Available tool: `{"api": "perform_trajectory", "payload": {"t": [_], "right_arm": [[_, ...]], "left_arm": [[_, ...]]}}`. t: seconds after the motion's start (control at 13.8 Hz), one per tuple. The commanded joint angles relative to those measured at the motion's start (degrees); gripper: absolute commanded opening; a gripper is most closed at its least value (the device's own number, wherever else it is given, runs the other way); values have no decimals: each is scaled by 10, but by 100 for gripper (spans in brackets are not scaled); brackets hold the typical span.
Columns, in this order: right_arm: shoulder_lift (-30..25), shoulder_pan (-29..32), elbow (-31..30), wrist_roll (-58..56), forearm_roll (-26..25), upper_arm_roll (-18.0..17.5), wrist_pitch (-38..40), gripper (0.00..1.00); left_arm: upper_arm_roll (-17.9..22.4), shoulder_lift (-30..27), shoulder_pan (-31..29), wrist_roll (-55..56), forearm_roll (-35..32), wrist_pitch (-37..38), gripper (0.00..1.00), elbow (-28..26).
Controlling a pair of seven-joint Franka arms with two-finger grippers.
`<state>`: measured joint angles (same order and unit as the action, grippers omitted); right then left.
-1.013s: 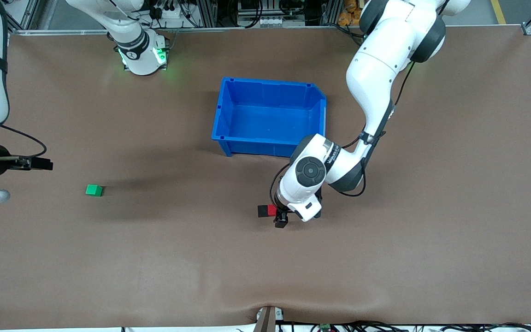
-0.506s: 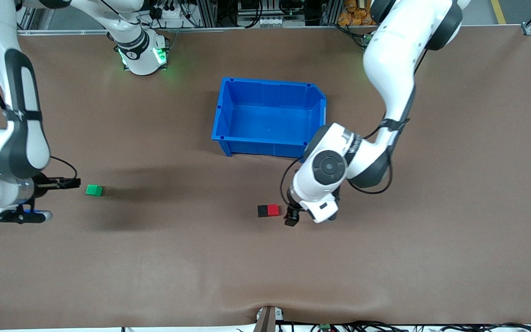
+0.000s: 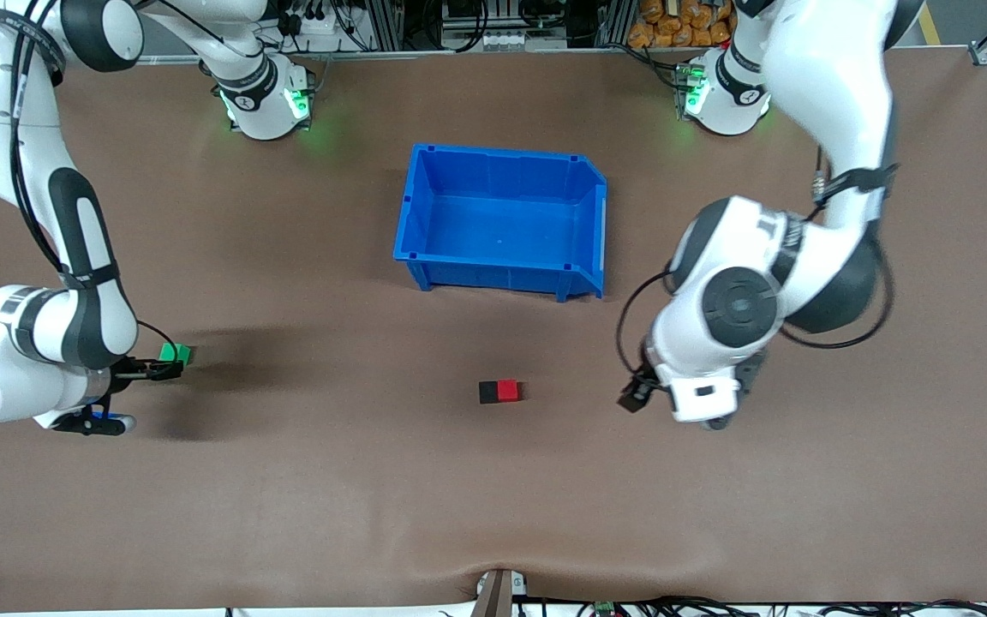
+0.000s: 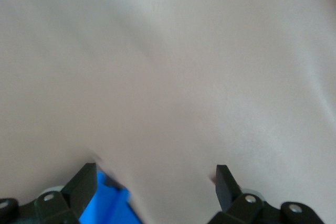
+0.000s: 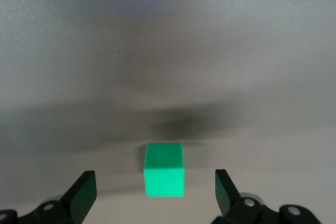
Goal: Attach green and red cubes to black cube
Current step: 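Open the left gripper and lift away while the right gripper grasps green, then carry the green cube with the right gripper toward the black cube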
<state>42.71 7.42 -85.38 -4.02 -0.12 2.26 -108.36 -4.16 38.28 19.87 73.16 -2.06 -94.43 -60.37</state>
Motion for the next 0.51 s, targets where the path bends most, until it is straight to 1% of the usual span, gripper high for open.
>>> {"api": "perform_trajectory", "payload": {"t": [0.0, 0.07, 0.14, 0.29, 0.43], "right_arm": [[-8, 7, -40, 5, 10, -6, -37, 95], [-8, 6, -43, 4, 10, -5, -37, 88], [-6, 6, -44, 2, 10, -5, -37, 71], [3, 8, -47, 1, 10, -5, -39, 46], [3, 8, -46, 2, 10, -5, -33, 11]], "left_arm": [[-2, -68, -31, -119, -14, 63, 100, -17], [-3, -87, -46, -162, -14, 71, 100, -17], [-5, -105, -61, -214, -14, 72, 100, -18], [-5, -123, -83, -320, -10, 83, 100, -18], [-7, -124, -106, -336, -5, 85, 100, -24]]}}
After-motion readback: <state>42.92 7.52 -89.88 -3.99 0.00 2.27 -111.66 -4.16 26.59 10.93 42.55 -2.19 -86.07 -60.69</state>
